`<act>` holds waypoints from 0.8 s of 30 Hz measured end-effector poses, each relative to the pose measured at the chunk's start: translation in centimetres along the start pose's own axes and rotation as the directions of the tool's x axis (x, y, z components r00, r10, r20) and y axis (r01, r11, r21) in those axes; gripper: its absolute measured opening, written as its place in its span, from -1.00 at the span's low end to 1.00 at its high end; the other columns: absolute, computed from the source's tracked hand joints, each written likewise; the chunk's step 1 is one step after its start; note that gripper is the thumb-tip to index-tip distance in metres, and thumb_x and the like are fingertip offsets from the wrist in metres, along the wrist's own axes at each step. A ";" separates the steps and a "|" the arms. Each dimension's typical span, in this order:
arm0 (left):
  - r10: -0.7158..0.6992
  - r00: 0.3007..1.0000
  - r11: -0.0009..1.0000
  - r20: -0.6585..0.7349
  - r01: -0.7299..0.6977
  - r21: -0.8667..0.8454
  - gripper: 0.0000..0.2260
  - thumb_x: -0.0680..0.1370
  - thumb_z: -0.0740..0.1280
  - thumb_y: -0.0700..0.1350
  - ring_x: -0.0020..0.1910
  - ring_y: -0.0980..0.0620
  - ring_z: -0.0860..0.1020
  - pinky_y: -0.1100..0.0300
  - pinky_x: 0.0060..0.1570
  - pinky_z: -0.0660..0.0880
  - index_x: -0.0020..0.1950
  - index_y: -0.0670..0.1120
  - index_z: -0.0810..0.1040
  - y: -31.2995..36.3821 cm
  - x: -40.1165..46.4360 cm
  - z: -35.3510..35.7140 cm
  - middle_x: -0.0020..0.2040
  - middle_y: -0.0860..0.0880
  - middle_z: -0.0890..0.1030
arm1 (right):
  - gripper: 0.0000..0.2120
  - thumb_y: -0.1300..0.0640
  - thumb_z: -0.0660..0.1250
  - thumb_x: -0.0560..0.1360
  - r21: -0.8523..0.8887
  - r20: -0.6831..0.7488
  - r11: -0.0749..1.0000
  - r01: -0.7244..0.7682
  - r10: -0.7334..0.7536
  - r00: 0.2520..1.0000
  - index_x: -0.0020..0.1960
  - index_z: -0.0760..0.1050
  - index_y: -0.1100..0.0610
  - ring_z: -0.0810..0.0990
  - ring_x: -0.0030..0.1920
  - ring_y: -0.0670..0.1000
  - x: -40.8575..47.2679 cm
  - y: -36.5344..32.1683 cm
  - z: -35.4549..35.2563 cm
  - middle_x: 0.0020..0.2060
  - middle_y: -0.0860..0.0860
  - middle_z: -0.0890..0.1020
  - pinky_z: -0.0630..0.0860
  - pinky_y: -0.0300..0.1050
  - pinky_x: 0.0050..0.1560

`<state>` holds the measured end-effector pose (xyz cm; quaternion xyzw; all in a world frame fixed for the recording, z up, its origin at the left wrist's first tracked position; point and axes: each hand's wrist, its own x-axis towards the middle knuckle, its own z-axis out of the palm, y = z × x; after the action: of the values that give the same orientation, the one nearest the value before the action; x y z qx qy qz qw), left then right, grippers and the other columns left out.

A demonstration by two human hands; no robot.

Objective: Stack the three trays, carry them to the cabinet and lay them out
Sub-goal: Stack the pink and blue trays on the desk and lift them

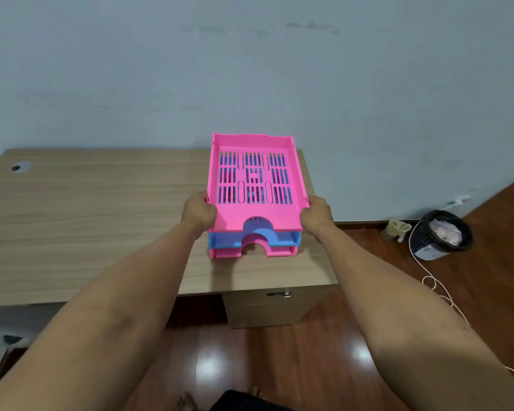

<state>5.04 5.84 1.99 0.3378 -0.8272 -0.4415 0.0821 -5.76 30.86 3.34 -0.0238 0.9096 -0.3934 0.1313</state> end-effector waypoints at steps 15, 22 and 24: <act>-0.138 0.990 0.987 0.032 0.140 -0.082 -0.70 0.62 0.18 -0.32 0.22 -0.29 0.60 -0.16 0.21 0.59 0.32 -0.24 0.54 -1.3 -0.4 1.6 0.27 -0.25 0.62 | -0.71 0.27 0.18 0.64 0.128 0.151 0.992 -0.001 -0.019 0.988 0.31 0.54 0.18 0.60 0.02 0.07 0.5 1.4 0.3 0.07 0.05 0.63 0.51 -0.21 -0.16; -0.149 0.982 0.965 0.115 0.170 -0.199 -0.67 0.70 0.16 -0.13 0.23 -0.24 0.61 -0.20 0.21 0.61 0.45 -0.10 0.46 -2.2 -0.8 0.9 0.32 -0.17 0.61 | -0.65 0.06 0.08 0.73 0.393 0.311 0.906 -0.156 0.028 0.950 0.48 0.41 -0.01 0.62 -0.02 -0.06 -0.1 1.9 0.6 0.12 0.04 0.65 0.52 -0.20 -0.22; -0.123 0.984 0.968 0.130 0.148 -0.204 -0.67 0.72 0.15 -0.09 0.23 -0.23 0.60 -0.24 0.19 0.61 0.47 -0.06 0.46 -2.0 -1.2 0.8 0.32 -0.14 0.61 | -0.64 0.05 0.08 0.74 0.407 0.321 0.897 -0.171 0.034 0.946 0.50 0.39 -0.03 0.61 -0.01 -0.07 0.0 2.0 0.6 0.13 0.03 0.65 0.51 -0.21 -0.23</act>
<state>6.59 6.35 0.09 0.3565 -0.7535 -0.5511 0.0391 -5.46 31.85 1.53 -0.0064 0.7691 -0.5678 0.2932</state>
